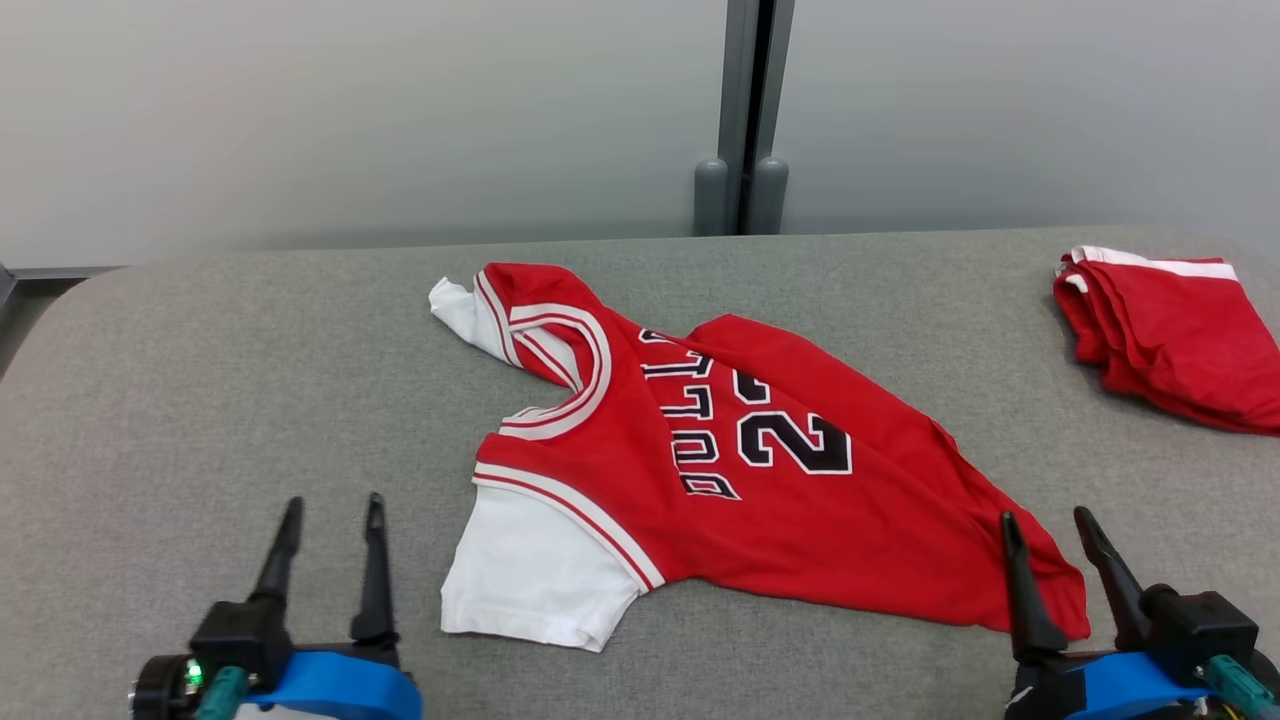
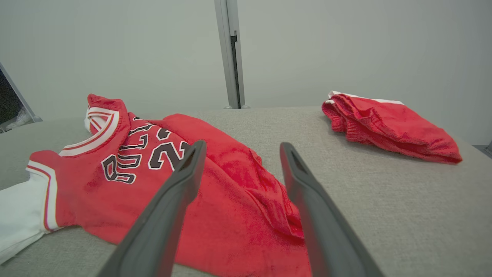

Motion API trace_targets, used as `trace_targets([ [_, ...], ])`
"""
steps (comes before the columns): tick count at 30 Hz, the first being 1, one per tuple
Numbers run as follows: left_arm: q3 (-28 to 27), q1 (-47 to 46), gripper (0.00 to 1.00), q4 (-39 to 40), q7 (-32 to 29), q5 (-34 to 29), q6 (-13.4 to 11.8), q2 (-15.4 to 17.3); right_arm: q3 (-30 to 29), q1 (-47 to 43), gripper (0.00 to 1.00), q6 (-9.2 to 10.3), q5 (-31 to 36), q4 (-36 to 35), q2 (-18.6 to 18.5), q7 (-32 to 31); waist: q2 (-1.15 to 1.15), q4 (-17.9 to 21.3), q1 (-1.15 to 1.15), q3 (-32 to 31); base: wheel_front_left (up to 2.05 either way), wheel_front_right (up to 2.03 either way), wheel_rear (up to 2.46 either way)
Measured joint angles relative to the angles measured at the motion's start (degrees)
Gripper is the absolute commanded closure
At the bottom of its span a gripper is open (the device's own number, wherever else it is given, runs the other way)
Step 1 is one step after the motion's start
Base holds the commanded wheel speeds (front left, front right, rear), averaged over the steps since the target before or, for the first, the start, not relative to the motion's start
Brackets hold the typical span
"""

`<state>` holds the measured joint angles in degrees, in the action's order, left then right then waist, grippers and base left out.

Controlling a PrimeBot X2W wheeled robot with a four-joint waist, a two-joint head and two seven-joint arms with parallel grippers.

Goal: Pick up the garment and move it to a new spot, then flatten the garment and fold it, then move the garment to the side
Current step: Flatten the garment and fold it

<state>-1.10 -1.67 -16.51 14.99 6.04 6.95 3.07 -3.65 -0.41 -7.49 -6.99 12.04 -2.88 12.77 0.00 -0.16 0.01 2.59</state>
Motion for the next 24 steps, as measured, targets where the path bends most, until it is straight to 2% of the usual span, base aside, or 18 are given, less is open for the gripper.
trace_targets([
  [8, 5.9, -2.5, 0.0, -8.6, 0.0, 1.0, 0.2, 0.0, -5.4, 1.6, 0.0, 0.0, 2.1, 7.6, 0.0, -0.1, 0.0, 0.8, 0.0, 2.0, 0.0, 0.0, 0.0],
  [15, 9.3, -3.5, 0.0, -16.1, 0.0, 2.6, 0.3, 0.4, -6.5, 3.1, 0.0, 0.0, 2.1, 15.5, 0.0, 0.6, 0.0, 1.5, 0.0, 3.7, 0.0, 0.0, 0.0],
  [24, 11.7, -5.0, 0.0, -21.1, 0.0, 4.2, 0.5, 1.1, -6.9, 5.6, 0.0, 0.0, 1.5, 23.7, 0.0, 1.7, 0.0, 1.5, -0.01, 5.2, 0.0, 0.0, 0.0],
])
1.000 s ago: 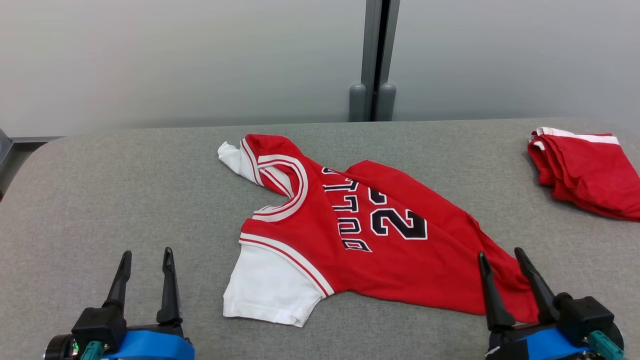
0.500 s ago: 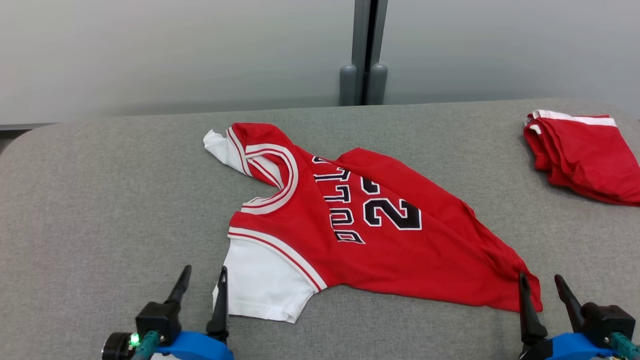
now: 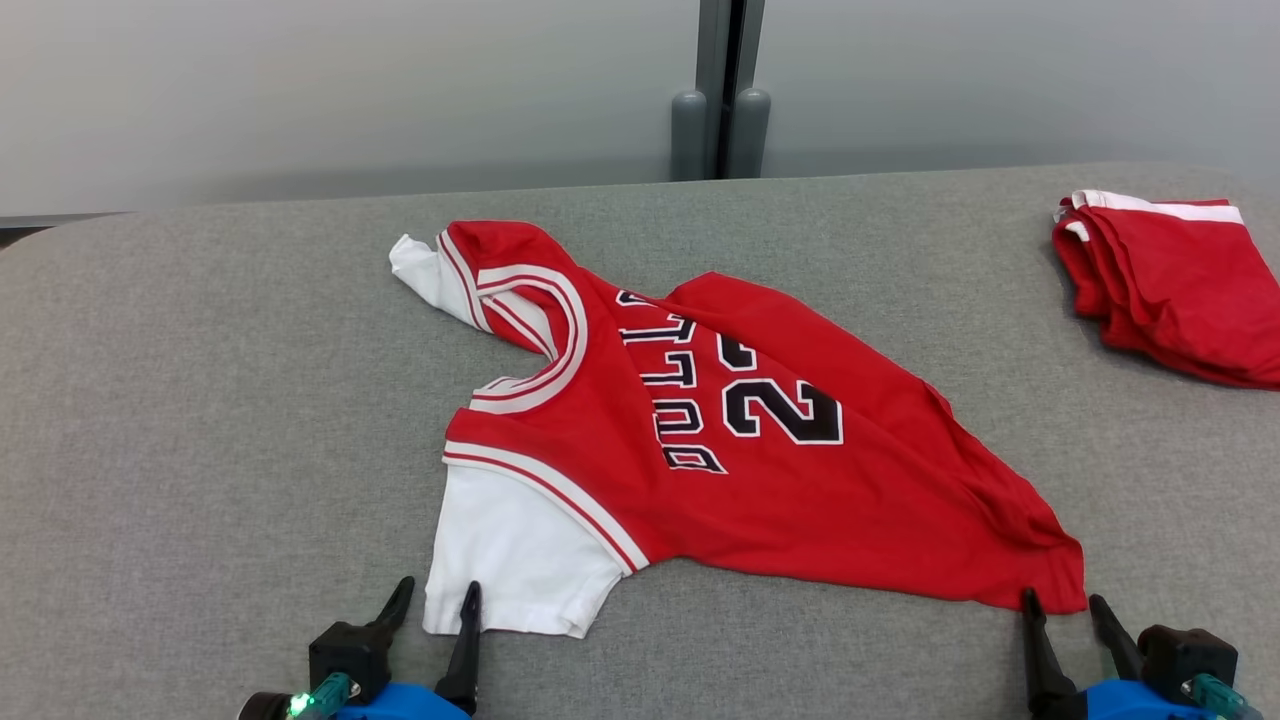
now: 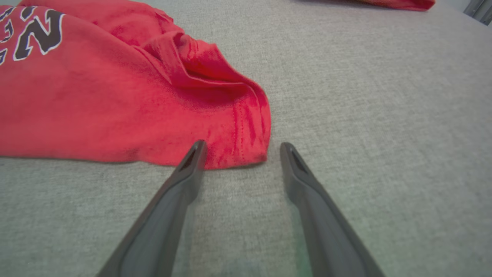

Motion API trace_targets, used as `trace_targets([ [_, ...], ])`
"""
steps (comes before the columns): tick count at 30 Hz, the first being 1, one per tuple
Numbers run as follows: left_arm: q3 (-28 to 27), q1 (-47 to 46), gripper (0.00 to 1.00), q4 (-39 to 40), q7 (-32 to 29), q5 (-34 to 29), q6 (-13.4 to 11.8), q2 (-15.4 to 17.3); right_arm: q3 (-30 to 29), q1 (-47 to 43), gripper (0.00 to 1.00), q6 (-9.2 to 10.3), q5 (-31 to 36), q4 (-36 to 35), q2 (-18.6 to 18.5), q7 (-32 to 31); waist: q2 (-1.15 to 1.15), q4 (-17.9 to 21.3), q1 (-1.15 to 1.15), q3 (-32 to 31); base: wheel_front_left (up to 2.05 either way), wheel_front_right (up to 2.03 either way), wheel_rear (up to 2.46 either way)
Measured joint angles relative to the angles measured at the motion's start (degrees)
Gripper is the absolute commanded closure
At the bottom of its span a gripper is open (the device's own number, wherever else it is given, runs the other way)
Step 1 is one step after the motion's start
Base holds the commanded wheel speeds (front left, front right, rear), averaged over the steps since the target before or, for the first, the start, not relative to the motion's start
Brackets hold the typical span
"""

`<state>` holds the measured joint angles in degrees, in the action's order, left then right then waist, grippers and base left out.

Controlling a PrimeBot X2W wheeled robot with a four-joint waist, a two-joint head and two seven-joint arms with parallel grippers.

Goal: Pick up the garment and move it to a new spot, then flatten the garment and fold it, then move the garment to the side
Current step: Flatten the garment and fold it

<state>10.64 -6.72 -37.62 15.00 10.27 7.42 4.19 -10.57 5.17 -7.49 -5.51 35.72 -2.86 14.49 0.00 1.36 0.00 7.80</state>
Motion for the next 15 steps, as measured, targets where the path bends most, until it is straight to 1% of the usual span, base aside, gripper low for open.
trace_targets([
  [9, 3.1, -1.1, 0.0, -3.0, 0.3, 2.4, 0.0, 0.1, 1.0, 3.0, 0.0, 0.01, -0.7, 4.3, -0.1, 0.6, 0.0, 0.6, 0.0, -0.4, 0.0, 0.0, 0.0],
  [10, 3.5, -1.2, 0.0, -3.3, 0.3, 2.7, 0.0, 0.1, 1.2, 3.3, 0.17, 0.01, -0.8, 4.7, -0.1, 0.6, 0.0, 0.6, 0.0, -0.6, 0.0, 0.0, 0.0],
  [11, 4.0, -1.4, 0.0, -3.6, 0.3, 3.2, 0.0, 0.0, 1.5, 3.6, 0.58, 0.01, -0.9, 5.1, -0.1, 0.6, 0.0, 0.7, 0.0, -0.7, 0.0, 0.0, 0.0],
  [12, 4.7, -1.7, 0.11, -4.1, 0.3, 3.7, 0.0, 0.1, 1.8, 4.0, 0.78, 0.01, -1.0, 5.4, -0.1, 0.6, 0.0, 0.8, 0.0, -0.9, 0.0, 0.0, 0.0],
  [13, 5.4, -1.8, 0.62, -4.3, 0.3, 4.4, 0.0, 0.0, 2.0, 4.2, 1.0, 0.01, -1.1, 5.5, -0.1, 0.6, 0.0, 0.9, 0.0, -1.0, 0.0, 0.0, 0.0],
  [14, 5.9, -1.9, 0.98, -4.5, 0.3, 5.1, 0.0, -0.1, 2.4, 4.4, 1.0, 0.01, -1.1, 5.5, -0.1, 0.6, 0.0, 0.9, 0.0, -1.1, 0.0, 0.0, 0.0],
  [15, 6.4, -2.0, 1.0, -4.5, 0.3, 5.5, 0.0, -0.1, 2.7, 4.5, 1.0, 0.01, -1.1, 5.5, -0.1, 0.5, 0.0, 0.9, 0.0, -1.3, 0.0, 0.0, 0.0],
])
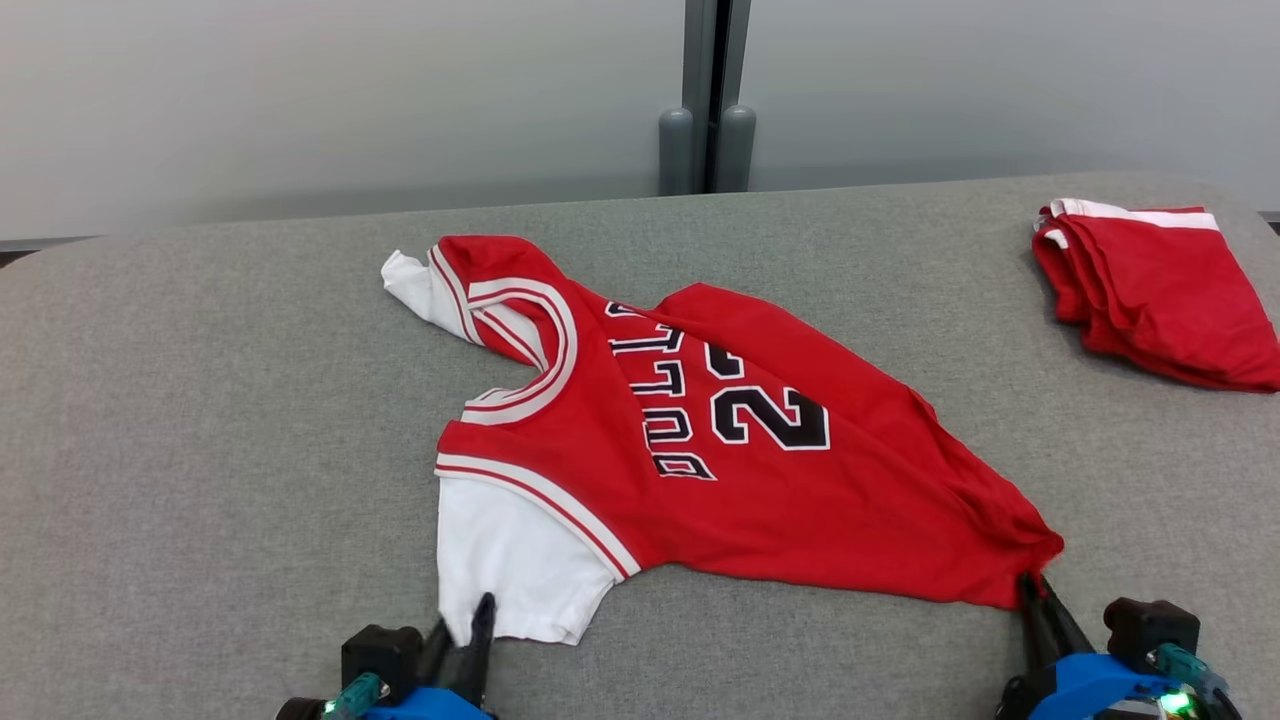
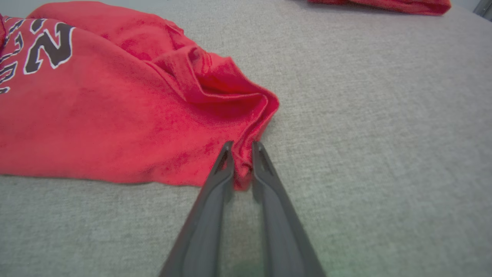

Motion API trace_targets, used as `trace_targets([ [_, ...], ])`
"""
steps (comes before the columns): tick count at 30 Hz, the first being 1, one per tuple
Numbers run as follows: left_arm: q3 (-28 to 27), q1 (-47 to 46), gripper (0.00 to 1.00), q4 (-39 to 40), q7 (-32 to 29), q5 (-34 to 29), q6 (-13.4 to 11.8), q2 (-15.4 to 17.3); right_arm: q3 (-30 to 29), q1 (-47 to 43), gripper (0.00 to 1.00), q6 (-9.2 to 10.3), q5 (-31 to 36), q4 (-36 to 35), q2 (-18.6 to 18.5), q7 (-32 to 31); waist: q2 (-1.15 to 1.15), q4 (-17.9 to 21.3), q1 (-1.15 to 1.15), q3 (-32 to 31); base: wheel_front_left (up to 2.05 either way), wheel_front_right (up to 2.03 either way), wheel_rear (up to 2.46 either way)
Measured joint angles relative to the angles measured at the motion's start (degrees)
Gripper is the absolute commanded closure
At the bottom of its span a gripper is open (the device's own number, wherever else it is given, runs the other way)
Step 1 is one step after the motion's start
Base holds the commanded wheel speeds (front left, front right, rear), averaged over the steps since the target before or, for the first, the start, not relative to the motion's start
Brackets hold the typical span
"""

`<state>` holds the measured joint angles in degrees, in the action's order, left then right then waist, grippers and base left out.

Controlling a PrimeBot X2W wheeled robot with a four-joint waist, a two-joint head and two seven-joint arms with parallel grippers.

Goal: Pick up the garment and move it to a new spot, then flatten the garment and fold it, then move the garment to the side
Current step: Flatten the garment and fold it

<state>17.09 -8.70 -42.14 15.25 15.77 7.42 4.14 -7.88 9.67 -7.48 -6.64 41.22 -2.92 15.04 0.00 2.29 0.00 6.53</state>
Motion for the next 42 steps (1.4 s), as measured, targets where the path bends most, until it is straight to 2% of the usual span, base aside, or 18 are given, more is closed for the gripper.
trace_targets([
  [5, 0.1, -0.1, 1.0, 2.6, -0.1, 2.3, 0.0, 0.3, 2.0, 0.1, 1.0, 0.0, -0.6, -2.4, 0.0, 0.0, 0.0, -0.2, 0.0, -0.7, 0.0, 0.0, 0.0],
  [12, -1.8, 0.5, 1.0, 11.9, -0.1, 4.7, 0.0, 1.5, 9.4, -3.1, 1.0, 0.0, -4.0, -10.0, 0.1, 0.0, 0.0, -0.6, 0.0, -1.3, 0.0, 0.0, 0.0],
  [16, -3.0, -0.2, 1.0, 16.8, -0.1, 5.7, 0.0, 3.1, 12.7, -2.8, 1.0, -0.01, -6.0, -14.5, 0.0, 0.0, 0.0, -0.6, 0.0, -0.9, 0.0, 0.0, 0.0],
  [20, -3.5, -4.9, 1.0, 20.1, -0.1, 7.1, 0.0, 5.1, 15.2, 1.5, 1.0, 0.0, -8.9, -18.2, -1.1, 0.0, 0.0, -0.2, 0.0, 0.1, 0.0, 0.0, 0.0],
  [24, -2.8, -12.9, 1.0, 21.4, -0.9, 7.6, 0.0, 7.9, 16.6, 9.1, 1.0, 0.0, -11.0, -19.5, -2.4, -0.4, 0.0, 0.3, 0.0, 2.1, 0.0, 0.0, 0.0],
  [30, -3.5, -30.3, 1.0, 21.0, -4.3, 13.0, 0.0, 9.9, 16.5, 26.4, 1.0, 0.0, -14.5, -17.7, -3.1, -1.4, 0.0, 1.5, 0.0, 7.4, 0.0, 0.0, 0.0],
  [36, -1.7, -50.0, 1.0, 17.2, -7.1, 14.8, 0.0, 13.4, 14.1, 47.1, 1.0, 0.0, -18.6, -10.5, -3.2, -2.4, 0.0, 2.5, -0.01, 13.6, 0.0, 0.0, 0.0],
  [42, 0.6, -70.4, 1.0, 9.4, -8.5, 15.9, 0.0, 13.9, 11.0, 67.2, 1.0, 0.0, -21.3, -1.5, -4.0, -2.8, 0.0, 2.4, -0.02, 18.6, 0.0, 0.0, 0.0],
])
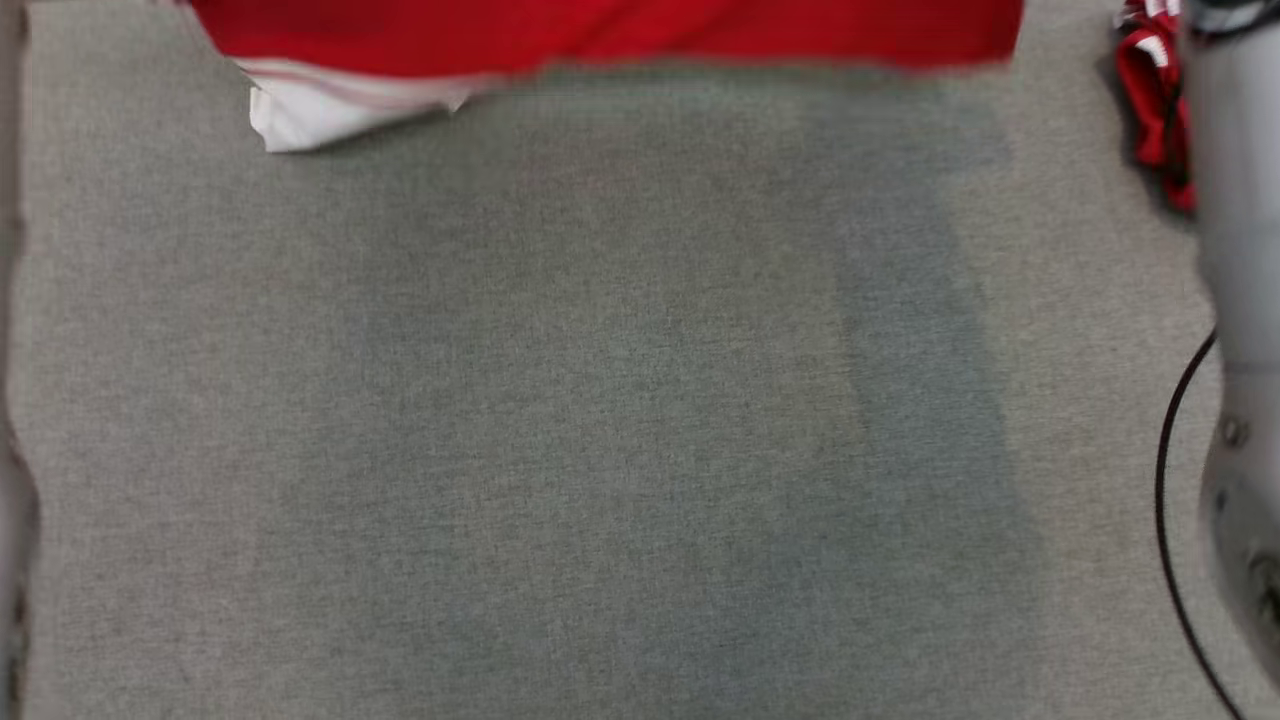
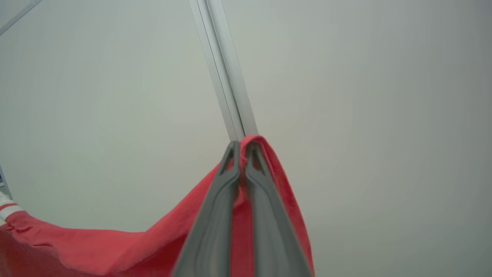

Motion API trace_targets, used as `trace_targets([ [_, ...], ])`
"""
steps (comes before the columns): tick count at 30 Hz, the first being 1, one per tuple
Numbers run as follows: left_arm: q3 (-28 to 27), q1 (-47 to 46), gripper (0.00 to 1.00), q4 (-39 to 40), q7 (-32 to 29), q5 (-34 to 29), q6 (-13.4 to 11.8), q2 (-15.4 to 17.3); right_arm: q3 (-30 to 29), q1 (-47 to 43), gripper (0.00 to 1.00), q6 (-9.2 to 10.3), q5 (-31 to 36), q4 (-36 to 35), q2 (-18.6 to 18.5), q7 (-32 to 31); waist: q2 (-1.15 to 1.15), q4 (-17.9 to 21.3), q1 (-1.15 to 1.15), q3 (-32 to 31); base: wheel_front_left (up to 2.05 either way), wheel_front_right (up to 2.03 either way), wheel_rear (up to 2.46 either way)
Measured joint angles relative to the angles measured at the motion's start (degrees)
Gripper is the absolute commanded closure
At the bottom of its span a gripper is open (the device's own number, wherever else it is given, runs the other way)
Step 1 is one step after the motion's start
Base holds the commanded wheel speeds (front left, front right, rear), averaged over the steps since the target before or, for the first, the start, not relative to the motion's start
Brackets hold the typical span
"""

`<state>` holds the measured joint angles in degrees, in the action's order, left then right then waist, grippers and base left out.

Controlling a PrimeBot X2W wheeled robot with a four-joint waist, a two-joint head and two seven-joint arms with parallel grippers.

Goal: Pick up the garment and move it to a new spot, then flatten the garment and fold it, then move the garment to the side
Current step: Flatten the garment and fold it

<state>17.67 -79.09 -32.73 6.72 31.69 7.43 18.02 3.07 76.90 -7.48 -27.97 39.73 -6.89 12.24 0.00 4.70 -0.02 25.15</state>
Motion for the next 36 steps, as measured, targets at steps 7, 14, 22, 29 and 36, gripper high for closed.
trace_targets([
  [7, 2.3, -16.7, 1.0, -7.7, 2.4, 2.4, 0.0, -1.4, -1.2, 15.2, 1.0, 0.0, -1.0, 8.1, -1.7, 1.4, 0.0, -1.2, 0.01, 3.4, 0.0, 0.0, 0.0],
  [14, 7.9, -19.0, 1.0, -10.2, 6.1, 6.9, 0.0, -2.5, 2.1, 16.8, 1.0, 0.0, -2.7, 11.0, -3.0, 2.6, 0.0, -2.5, 0.01, 3.7, 0.0, 0.0, 0.0],
  [22, 10.3, -1.8, 1.0, -6.6, 8.1, 11.9, 0.0, -1.0, 5.2, 1.0, 1.0, 0.0, -5.9, 5.5, -3.3, 2.7, 0.0, -2.7, 0.02, 2.1, 0.0, 0.0, 0.0],
  [29, -0.5, 22.3, 1.0, 5.4, 8.3, 9.3, -1.1, -0.1, 6.4, -18.7, 1.0, 0.0, -7.4, -3.5, -2.4, 2.7, 0.0, -2.3, 0.03, -1.7, 0.0, 0.0, 0.0],
  [36, -6.7, 46.5, 1.0, 17.2, 8.3, 5.6, -2.9, -4.1, 6.9, -37.1, 1.0, 0.0, -9.1, -11.1, -1.7, 2.7, 0.0, -2.8, 0.03, -5.8, 0.0, 0.0, 0.0],
])
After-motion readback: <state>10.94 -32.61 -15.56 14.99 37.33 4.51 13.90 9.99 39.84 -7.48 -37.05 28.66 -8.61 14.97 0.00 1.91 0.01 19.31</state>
